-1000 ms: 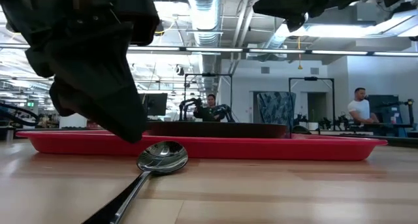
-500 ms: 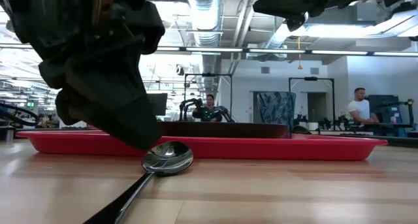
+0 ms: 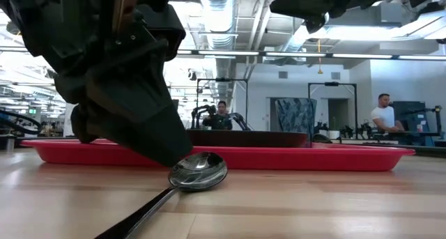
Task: Pick and place plate/cup/fork/spoon on tray
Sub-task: Put the black spoon on the red serving tray to the right of the black plate
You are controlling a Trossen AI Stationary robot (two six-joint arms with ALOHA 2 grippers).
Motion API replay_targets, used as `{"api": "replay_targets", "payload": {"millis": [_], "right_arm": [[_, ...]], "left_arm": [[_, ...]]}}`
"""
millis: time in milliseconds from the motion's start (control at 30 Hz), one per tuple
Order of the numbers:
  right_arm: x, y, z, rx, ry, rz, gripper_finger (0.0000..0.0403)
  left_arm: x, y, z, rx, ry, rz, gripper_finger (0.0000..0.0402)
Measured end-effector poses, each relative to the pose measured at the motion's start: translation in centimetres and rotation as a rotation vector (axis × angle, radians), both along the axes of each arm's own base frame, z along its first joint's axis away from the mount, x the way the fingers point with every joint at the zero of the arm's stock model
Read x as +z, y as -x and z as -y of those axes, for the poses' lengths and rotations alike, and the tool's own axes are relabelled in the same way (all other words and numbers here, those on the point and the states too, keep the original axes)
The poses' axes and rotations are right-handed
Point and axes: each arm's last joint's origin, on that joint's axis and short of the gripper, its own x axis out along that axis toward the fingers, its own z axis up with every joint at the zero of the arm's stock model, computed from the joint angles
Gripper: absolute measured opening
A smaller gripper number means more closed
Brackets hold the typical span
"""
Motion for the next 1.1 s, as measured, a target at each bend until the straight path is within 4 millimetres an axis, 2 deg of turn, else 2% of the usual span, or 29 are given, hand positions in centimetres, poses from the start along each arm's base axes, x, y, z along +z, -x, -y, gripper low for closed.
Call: {"api": "replay_targets", "payload": {"millis": [333,633,767,967,1100], "right_arm": [[0.0,0.1,-0.2,0.009,0.001,-0.004,0.0011],[-0.2,0.9,-2.6,0.032,0.003,-0.015,0.0011],[-0.5,1.8,-4.1,-0.010,-0.022,-0.039,0.0011],[-2.2,2.3,-6.6,-0.003,-0.172,-0.105,0.0011],[-4.0,1.3,-8.6,-0.007,-0.229,-0.177,0.0011]], "left_arm": [[0.3,0.1,0.1,-0.100,-0.024,-0.018,0.0117],[3.8,1.2,1.2,-0.259,-0.123,0.076,0.0114],[4.9,2.5,1.8,-0.309,-0.180,0.126,0.0091],[4.3,4.8,1.3,-0.417,-0.136,0.250,0.0015],[3.8,6.3,0.5,-0.443,-0.099,0.374,0.0007]]}}
